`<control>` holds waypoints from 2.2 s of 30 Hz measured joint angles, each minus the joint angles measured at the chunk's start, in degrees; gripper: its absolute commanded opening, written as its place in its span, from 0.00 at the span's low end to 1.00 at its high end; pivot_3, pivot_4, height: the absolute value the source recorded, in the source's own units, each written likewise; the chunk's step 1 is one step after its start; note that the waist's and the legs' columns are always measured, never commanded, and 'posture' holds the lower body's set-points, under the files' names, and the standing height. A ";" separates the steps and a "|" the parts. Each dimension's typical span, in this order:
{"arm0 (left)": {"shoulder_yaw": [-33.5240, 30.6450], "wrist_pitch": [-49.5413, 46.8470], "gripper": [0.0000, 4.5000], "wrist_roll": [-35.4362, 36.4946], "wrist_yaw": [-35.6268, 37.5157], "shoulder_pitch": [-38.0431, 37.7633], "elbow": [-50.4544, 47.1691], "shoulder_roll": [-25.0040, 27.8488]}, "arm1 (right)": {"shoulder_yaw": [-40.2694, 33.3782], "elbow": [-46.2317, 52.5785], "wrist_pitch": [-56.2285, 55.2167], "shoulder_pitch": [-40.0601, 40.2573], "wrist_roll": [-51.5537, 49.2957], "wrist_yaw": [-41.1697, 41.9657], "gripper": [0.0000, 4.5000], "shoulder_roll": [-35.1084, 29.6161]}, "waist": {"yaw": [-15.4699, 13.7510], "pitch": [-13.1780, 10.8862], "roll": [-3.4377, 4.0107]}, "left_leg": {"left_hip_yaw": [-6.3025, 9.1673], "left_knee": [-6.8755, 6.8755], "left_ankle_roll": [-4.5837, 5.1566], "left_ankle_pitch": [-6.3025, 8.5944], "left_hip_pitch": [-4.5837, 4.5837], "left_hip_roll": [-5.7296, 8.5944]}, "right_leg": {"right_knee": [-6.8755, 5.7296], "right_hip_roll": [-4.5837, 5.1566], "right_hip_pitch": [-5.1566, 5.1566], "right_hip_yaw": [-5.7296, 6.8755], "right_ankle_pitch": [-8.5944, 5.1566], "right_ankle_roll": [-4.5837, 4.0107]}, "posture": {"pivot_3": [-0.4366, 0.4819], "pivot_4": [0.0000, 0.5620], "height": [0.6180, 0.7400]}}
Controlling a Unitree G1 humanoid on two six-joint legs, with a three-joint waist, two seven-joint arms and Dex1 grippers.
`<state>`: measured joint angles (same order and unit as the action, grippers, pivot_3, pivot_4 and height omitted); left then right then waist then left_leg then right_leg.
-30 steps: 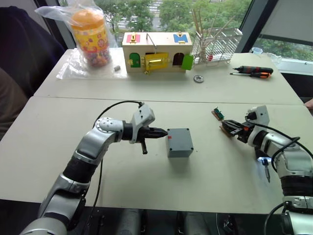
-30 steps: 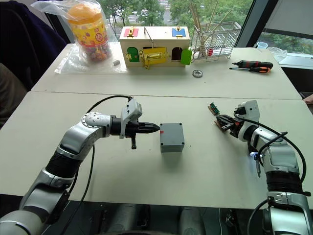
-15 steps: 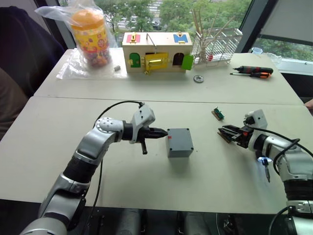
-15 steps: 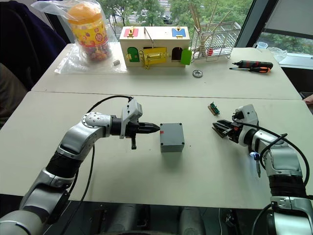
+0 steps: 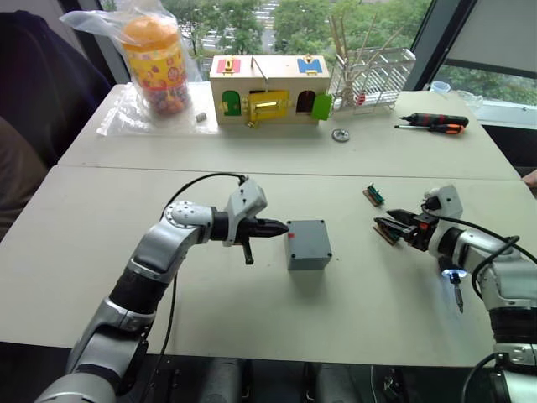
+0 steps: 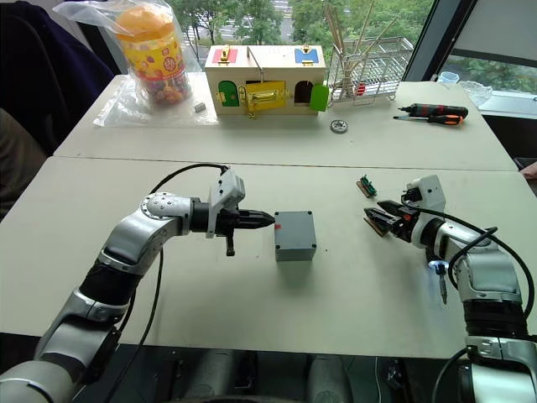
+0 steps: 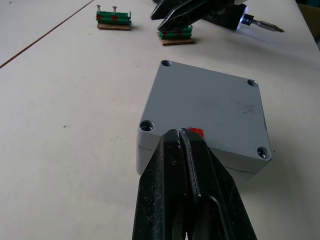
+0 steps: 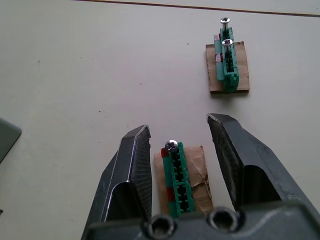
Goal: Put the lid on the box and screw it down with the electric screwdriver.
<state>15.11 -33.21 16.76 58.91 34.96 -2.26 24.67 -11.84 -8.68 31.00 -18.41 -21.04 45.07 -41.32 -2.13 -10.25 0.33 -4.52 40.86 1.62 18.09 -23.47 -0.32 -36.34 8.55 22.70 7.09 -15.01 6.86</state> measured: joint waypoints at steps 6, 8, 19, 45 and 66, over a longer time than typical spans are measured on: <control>0.00 0.07 0.00 -0.01 -0.02 0.00 0.00 -0.16 | -0.08 0.06 0.84 0.13 -0.37 -0.19 0.43 0.00 | 0.01 0.00 0.00 | 0.00 0.00 0.00 0.00 0.00 0.00 | 0.00 0.00 0.00 0.00 0.00 0.00 | 0.48 0.27 0.71; 0.00 0.20 0.00 -0.03 -0.02 0.00 0.01 -0.22 | -0.08 0.07 0.94 0.23 -0.44 -0.20 0.38 0.00 | 0.00 0.00 0.00 | 0.00 0.00 0.00 0.00 0.00 0.00 | 0.00 0.00 0.00 0.00 0.00 0.00 | 0.48 0.27 0.71; 0.00 0.33 0.00 -0.06 -0.23 0.00 0.03 -0.34 | -0.08 0.12 1.09 0.34 -0.55 -0.24 0.01 0.01 | 0.01 0.00 0.00 | 0.00 0.00 0.00 0.00 0.00 0.00 | 0.00 0.00 0.00 0.00 0.00 0.00 | 0.48 0.27 0.71; 0.00 1.07 0.00 -0.05 0.00 0.00 1.16 -0.43 | -1.42 5.48 3.02 1.61 -2.18 -1.84 0.01 0.69 | 0.00 0.00 0.00 | -0.01 0.00 0.00 0.00 0.00 0.00 | 0.00 0.00 0.01 0.00 0.00 0.00 | 0.48 0.27 0.71; 0.00 1.08 0.00 -0.05 -0.15 -0.01 1.16 -0.45 | 1.15 3.22 0.70 2.24 0.18 -1.59 0.54 1.12 | 0.01 0.00 0.00 | 0.00 0.00 0.00 0.00 0.00 0.00 | 0.00 0.00 0.01 0.00 0.00 0.00 | 0.48 0.27 0.71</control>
<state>15.11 -32.13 16.71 58.75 34.95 -1.10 24.22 -10.69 -5.46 31.69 -16.18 -20.86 43.48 -40.20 -2.12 -10.25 0.33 -4.52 40.86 1.62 18.09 -23.47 -0.32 -36.34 8.55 22.71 7.09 -15.01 6.86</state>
